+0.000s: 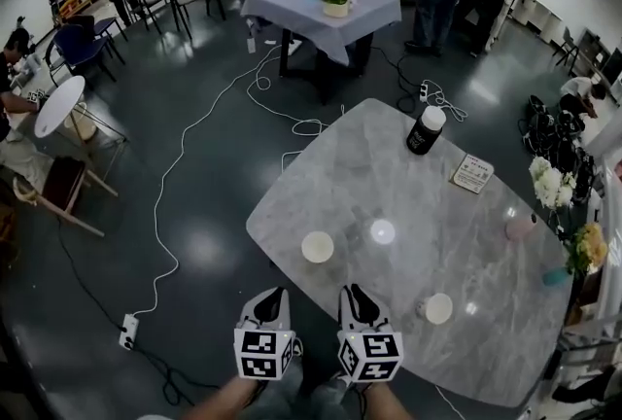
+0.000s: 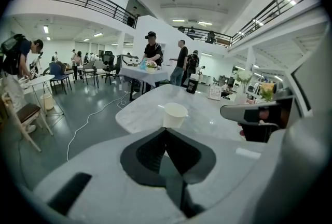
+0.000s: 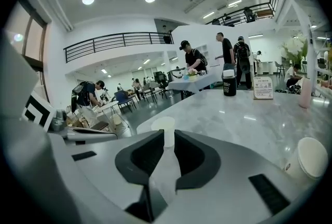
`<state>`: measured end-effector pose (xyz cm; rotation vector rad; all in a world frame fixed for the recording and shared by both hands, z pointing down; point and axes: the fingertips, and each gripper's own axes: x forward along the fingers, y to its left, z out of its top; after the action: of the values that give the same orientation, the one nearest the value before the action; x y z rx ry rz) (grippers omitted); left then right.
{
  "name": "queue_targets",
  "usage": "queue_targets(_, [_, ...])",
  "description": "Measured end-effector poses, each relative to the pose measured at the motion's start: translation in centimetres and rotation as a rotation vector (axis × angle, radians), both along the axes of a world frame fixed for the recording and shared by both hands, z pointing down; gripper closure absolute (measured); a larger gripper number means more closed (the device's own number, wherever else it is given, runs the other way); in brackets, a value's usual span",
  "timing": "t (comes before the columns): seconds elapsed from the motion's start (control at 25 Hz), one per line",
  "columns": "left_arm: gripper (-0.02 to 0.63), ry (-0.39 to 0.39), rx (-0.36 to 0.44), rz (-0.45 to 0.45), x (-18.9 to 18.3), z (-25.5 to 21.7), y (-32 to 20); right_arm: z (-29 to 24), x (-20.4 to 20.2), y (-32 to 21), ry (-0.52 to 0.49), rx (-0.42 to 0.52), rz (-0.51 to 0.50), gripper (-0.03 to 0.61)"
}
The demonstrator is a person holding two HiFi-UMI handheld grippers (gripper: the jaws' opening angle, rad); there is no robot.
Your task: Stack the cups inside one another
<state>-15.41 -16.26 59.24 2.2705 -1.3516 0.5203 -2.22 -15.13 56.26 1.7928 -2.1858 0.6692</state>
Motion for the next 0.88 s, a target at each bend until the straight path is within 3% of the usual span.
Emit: queue_targets(0.88, [0.615,-0.005,-0.086,-0.045,-3.3,4.9,-3.5,6.9,-4.0,-6.3,0.027,-0.095,-0.074,0.376])
